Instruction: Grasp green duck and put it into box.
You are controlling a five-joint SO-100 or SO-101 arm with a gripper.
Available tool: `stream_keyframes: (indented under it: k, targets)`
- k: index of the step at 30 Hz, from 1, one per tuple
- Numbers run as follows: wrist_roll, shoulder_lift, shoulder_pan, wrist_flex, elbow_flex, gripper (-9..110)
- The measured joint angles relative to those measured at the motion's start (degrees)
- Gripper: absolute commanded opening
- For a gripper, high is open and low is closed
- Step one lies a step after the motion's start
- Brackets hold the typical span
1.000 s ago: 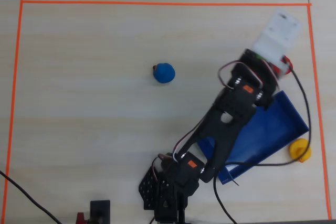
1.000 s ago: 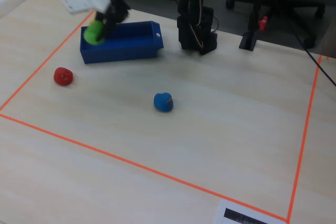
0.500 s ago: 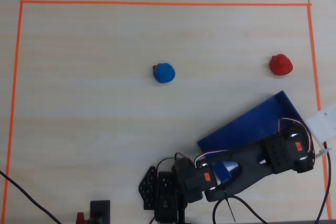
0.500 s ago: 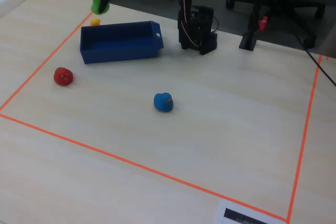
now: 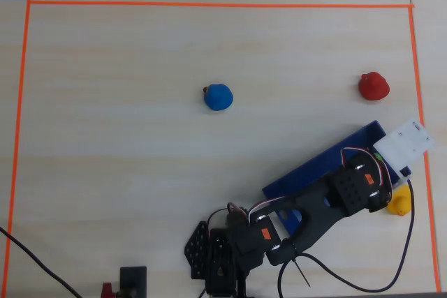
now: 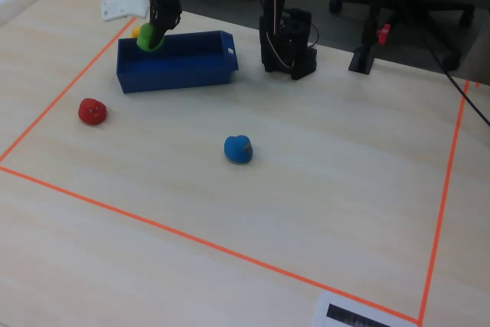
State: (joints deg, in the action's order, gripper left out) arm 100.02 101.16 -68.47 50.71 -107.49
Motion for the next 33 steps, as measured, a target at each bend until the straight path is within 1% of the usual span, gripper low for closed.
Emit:
stream_keyframes:
  k: [4, 6, 9, 14, 21, 26, 30, 33]
  targets:
    - [0.26, -2.64, 2.11, -2.81, -0.53, 2]
    - [0.26, -3.25, 2.11, -4.75, -2.02, 7]
    - [1.76, -3.6, 1.58, -10.11, -6.06, 10]
    - [5.36, -3.78, 1.32, -20.3, -13.1, 22]
    - [5.71, -3.78, -0.09, -22.15, -13.62, 30]
    - [6.15, -0.09, -0.09, -20.74, -12.83, 28]
    - [3.6, 5.62, 0.88, -14.5, -7.56, 8]
    - [-3.52, 10.99, 4.83, -8.0, -0.18, 2]
